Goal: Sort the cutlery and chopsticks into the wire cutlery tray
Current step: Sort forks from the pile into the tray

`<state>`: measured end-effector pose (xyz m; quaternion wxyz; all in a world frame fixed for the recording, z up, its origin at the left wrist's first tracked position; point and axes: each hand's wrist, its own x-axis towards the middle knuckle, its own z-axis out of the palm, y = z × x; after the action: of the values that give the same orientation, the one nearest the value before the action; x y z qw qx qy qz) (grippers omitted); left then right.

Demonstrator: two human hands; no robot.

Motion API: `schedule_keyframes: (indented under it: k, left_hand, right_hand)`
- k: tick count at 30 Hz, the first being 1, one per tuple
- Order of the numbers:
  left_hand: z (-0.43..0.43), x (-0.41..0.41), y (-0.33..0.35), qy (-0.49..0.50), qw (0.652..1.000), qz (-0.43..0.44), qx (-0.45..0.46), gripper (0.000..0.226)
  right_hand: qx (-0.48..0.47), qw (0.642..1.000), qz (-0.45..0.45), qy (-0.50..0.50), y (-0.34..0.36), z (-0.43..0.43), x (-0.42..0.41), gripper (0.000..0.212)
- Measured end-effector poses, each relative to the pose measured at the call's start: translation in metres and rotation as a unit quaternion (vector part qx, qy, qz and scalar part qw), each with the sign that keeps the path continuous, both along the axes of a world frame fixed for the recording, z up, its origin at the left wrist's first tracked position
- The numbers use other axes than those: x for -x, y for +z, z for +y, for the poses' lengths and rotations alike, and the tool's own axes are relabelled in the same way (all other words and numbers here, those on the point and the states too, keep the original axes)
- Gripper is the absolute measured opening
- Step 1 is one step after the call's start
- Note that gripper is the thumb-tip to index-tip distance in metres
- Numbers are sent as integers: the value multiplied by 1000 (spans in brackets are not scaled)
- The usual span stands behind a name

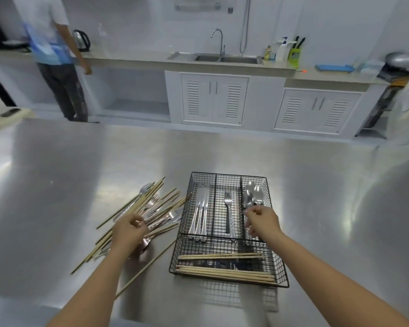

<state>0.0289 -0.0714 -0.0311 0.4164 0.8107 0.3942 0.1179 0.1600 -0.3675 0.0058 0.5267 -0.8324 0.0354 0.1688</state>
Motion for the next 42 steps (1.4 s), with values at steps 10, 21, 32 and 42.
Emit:
schedule_keyframes:
  k: [10, 21, 32, 42]
  left_hand:
    - [31, -3, -1, -93, 980, 96, -148, 17]
    - [54, -19, 4, -127, 985, 103, -63, 13]
    - [105, -19, 30, -116, 973, -81, 181, 16]
    - [115, -15, 27, -161, 916, 11, 368, 34]
  right_hand:
    - [-82, 995, 31, 45, 4, 66, 32, 14]
    - [-151, 981, 110, 56, 0, 126, 57, 17]
    - [29, 985, 165, 46, -10, 229, 64, 23]
    - [39, 978, 198, -58, -22, 246, 54, 19]
